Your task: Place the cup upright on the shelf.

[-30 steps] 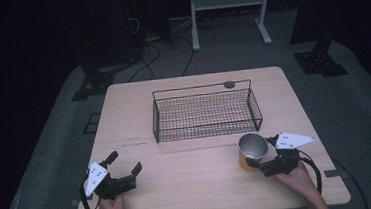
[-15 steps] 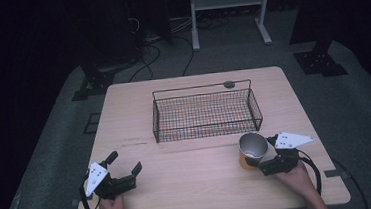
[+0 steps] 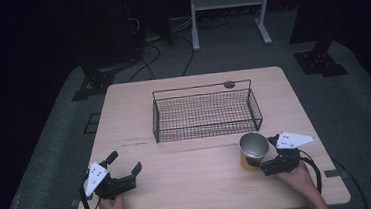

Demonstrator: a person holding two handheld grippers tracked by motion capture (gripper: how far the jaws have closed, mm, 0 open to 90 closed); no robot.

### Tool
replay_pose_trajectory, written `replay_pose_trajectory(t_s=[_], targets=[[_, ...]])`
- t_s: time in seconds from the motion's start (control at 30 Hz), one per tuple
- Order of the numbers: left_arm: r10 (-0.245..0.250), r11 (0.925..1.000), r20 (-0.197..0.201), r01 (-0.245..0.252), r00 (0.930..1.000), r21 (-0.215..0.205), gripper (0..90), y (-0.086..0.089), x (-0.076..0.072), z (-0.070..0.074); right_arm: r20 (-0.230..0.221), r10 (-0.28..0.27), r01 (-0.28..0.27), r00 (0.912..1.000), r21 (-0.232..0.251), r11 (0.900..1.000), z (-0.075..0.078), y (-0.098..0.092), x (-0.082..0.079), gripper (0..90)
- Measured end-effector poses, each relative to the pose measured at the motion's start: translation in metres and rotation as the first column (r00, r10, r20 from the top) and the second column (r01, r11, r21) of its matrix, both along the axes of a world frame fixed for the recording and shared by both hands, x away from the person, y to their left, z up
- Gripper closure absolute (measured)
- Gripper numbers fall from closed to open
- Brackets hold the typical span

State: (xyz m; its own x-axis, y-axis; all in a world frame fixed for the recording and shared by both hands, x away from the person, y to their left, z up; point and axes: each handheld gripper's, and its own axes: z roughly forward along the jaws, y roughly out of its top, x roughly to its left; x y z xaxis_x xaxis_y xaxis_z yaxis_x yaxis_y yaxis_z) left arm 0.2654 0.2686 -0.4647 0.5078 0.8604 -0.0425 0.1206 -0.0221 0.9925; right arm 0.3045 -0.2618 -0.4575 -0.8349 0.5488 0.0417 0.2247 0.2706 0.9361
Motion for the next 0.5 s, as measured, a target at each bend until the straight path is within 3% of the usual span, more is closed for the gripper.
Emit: replay_pose_trajectory(t_s=[0.23, 0.5], targets=[[0.0, 1.0, 0.001, 0.0, 1.0, -0.001, 1.6, 0.0, 0.0, 0.0, -0.015, 0.01, -0.01, 0.9998, 0.019, 1.0, 0.003, -0.001, 0.0, 14.3], [0.001, 1.0, 0.001, -0.001, 1.0, -0.002, 1.7, 0.0, 0.0, 0.0, -0.007, 0.062, -0.062, 0.998, 0.002, 0.998, 0.025, 0.006, 0.002, 14.3]])
